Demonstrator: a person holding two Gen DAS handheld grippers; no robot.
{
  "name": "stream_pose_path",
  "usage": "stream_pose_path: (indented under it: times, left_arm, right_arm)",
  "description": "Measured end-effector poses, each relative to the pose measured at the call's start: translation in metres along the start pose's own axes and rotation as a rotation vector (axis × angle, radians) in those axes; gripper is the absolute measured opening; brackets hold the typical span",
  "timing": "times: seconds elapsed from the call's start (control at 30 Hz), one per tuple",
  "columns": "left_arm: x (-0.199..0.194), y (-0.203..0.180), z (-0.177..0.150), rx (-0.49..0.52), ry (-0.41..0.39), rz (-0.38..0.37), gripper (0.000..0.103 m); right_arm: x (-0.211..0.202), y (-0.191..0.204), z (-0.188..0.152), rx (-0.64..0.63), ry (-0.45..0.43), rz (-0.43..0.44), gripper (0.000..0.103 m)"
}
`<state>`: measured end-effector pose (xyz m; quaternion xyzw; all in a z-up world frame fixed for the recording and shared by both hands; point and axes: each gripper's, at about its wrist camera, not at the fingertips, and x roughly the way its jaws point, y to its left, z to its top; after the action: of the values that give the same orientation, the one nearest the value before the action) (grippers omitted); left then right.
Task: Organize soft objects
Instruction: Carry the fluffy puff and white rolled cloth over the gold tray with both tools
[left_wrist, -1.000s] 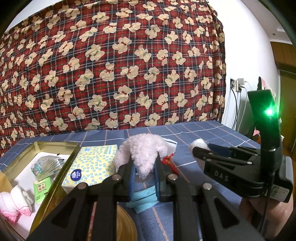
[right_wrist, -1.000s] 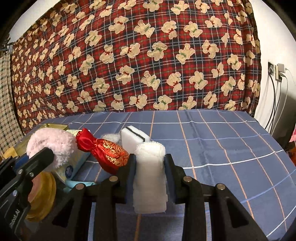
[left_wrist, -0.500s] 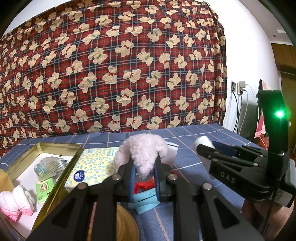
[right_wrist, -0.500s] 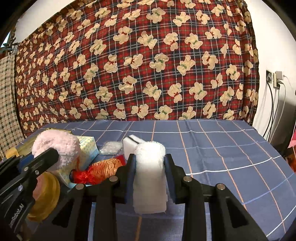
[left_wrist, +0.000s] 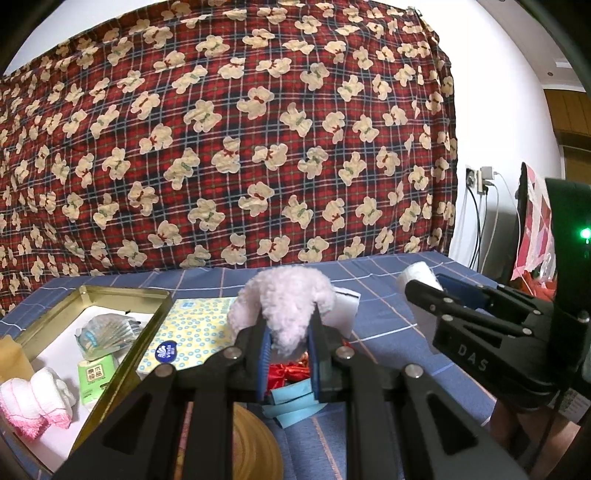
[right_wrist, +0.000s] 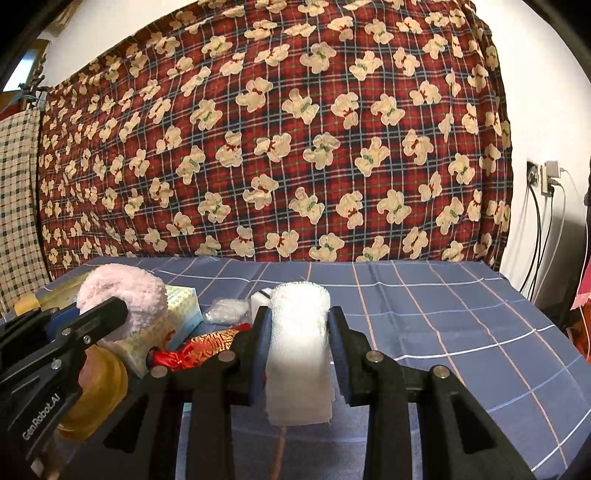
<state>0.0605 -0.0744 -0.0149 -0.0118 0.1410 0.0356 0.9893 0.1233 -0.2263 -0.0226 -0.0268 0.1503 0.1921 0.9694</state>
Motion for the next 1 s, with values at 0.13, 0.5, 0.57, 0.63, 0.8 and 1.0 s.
stream_pose_path:
  times: [0.13, 0.5, 0.57, 0.63, 0.8, 1.0]
  left_arm:
    - [-0.001, 0.002, 0.0, -0.005, -0.004, 0.007, 0.015]
    - [0.002, 0.009, -0.001, -0.025, 0.008, 0.015, 0.015]
    - [0.003, 0.011, -0.001, -0.035, 0.012, 0.017, 0.015]
    - [0.001, 0.013, -0.002, -0.04, 0.001, 0.026, 0.015]
    - [0.005, 0.027, -0.002, -0.076, 0.007, 0.051, 0.015]
    - [0.006, 0.042, -0.003, -0.097, 0.024, 0.087, 0.015]
  right_arm:
    - [-0.007, 0.002, 0.0, -0.01, -0.034, 0.0, 0.034]
    - [-0.006, 0.004, 0.001, -0.013, -0.037, 0.002, 0.034]
    - [-0.005, 0.007, 0.002, -0.014, -0.037, 0.005, 0.034]
    - [-0.003, 0.013, 0.002, -0.021, -0.037, 0.01, 0.034]
    - [0.001, 0.023, 0.003, -0.027, -0.035, 0.017, 0.034]
    - [0.007, 0.036, 0.004, -0.028, -0.023, 0.032, 0.034]
